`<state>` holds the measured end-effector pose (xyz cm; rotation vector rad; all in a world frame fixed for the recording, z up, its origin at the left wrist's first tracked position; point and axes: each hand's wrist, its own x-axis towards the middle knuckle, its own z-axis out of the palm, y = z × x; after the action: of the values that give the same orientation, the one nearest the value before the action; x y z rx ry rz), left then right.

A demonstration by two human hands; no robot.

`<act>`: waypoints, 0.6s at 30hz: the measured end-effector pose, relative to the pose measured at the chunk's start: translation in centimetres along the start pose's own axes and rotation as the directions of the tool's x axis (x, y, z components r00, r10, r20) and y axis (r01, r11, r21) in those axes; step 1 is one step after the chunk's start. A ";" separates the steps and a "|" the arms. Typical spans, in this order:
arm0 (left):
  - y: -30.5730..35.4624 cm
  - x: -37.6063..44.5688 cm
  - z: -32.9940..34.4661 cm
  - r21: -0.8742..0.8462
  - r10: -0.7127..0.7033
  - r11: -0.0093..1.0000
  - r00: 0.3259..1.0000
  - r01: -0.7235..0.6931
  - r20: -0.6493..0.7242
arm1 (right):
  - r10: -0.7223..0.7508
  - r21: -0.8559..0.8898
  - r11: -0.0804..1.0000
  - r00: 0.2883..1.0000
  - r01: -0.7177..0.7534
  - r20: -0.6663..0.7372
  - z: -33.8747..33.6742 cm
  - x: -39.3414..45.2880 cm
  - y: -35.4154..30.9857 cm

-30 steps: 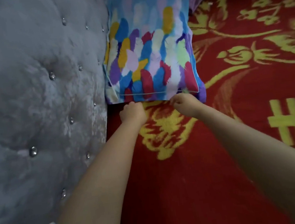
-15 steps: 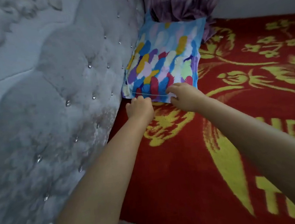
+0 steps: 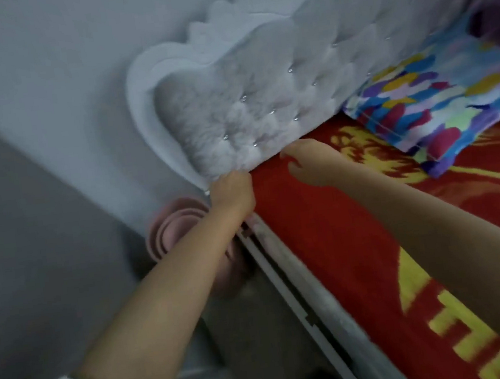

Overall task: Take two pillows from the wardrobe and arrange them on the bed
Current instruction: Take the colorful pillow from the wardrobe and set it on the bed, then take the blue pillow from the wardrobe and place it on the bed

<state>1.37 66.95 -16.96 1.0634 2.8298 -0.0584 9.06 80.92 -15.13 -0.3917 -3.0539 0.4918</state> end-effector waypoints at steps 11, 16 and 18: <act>-17.8 -34.4 4.6 -0.174 -0.414 0.899 0.910 0.403 -0.031 | -0.356 0.153 0.924 0.934 0.349 0.020 9.8 -13.9 -28.0; -26.3 -46.9 5.2 -0.174 -0.623 0.771 0.782 0.613 -0.001 | -0.442 0.182 0.888 0.894 0.422 0.081 13.0 -19.2 -38.9; -29.6 -50.2 5.6 -0.168 -0.674 0.727 0.738 0.665 0.004 | -0.470 0.196 0.874 0.876 0.445 0.105 14.3 -19.9 -43.2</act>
<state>19.86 11.42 -16.47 -0.0454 3.0406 0.1366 16.99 31.88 -14.96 0.3922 -3.0518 0.7615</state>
